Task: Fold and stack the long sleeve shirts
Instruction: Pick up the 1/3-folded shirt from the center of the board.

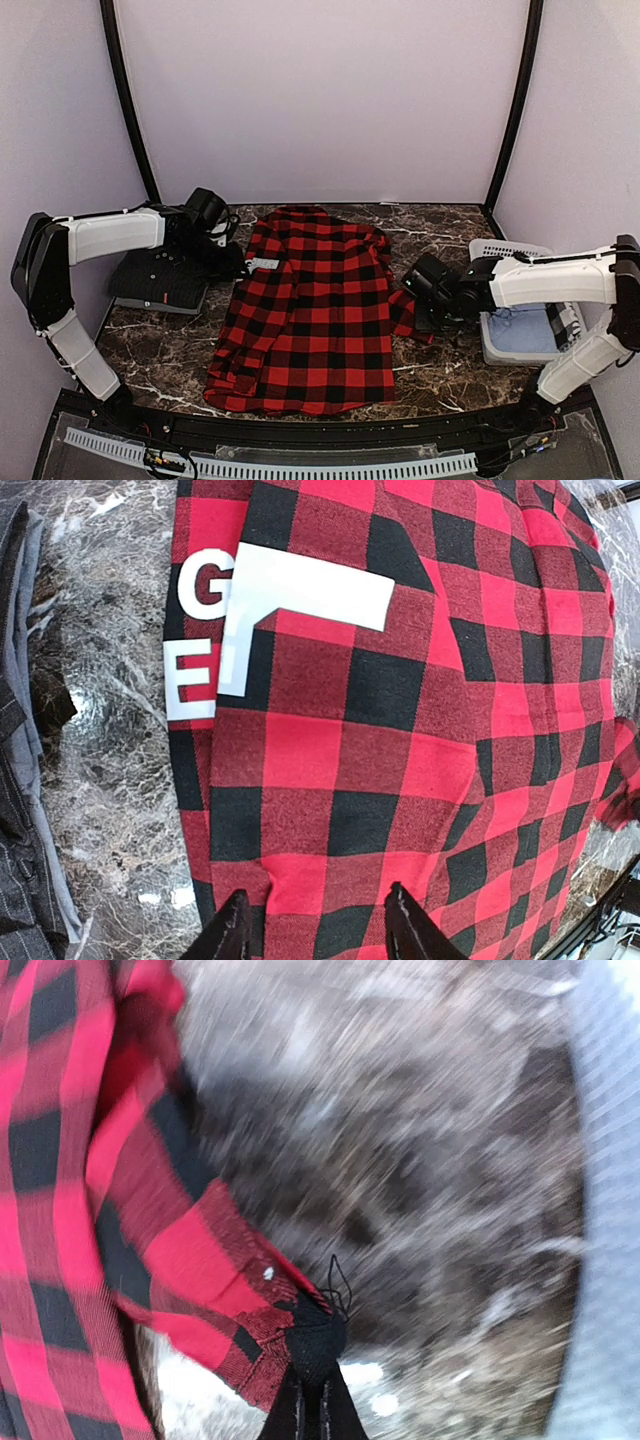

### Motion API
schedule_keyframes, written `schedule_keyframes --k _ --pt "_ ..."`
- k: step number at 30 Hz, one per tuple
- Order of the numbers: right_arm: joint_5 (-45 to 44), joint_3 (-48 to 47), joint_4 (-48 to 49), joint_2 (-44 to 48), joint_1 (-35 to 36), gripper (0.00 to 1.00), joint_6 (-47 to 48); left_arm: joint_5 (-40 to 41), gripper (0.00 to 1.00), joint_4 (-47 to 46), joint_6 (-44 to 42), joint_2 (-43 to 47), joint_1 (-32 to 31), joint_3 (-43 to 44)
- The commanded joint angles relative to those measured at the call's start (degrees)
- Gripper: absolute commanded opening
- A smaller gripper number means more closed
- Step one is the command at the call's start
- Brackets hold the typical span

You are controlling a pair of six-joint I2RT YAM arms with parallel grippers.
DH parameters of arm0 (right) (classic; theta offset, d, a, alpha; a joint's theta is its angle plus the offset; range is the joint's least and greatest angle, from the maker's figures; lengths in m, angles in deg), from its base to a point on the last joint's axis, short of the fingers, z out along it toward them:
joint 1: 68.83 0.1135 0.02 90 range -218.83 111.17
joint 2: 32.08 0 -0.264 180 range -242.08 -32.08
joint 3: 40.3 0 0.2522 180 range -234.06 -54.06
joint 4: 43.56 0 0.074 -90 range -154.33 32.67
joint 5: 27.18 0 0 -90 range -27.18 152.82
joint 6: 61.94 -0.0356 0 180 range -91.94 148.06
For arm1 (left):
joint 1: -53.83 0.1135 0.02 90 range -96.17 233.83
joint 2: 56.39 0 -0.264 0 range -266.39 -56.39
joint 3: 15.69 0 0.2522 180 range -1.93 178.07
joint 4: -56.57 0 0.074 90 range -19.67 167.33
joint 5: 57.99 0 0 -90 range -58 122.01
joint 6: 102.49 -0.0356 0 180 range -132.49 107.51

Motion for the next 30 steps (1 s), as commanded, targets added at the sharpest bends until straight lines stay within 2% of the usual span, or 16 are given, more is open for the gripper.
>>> schedule_keyframes --k 1,8,15,21,25,30 --pt "-10.26 -6.13 -7.36 2.22 -4.39 0.0 2.75 -1.79 0.44 0.29 -1.43 1.49 0.28 2.17" --pt "-22.16 -19.92 -10.36 0.24 -13.99 0.0 12.38 -2.74 0.43 0.6 -1.81 2.06 0.26 2.71" --pt "-29.34 -32.92 -2.67 -4.74 -21.09 0.0 24.81 -3.33 0.43 0.8 -1.93 3.25 0.25 2.26" --pt "-32.31 -39.87 9.29 -7.59 -23.76 0.0 37.61 -3.35 0.42 0.89 -2.1 4.93 0.28 1.12" --pt "-28.23 -43.27 15.29 -8.06 -23.7 0.0 43.28 -3.83 0.42 0.88 -2.11 5.72 0.22 0.74" --pt "-11.95 -41.86 18.61 -6.73 -20.3 0.0 43.96 -6.67 0.43 -0.16 -1.52 6.65 0.24 0.53"
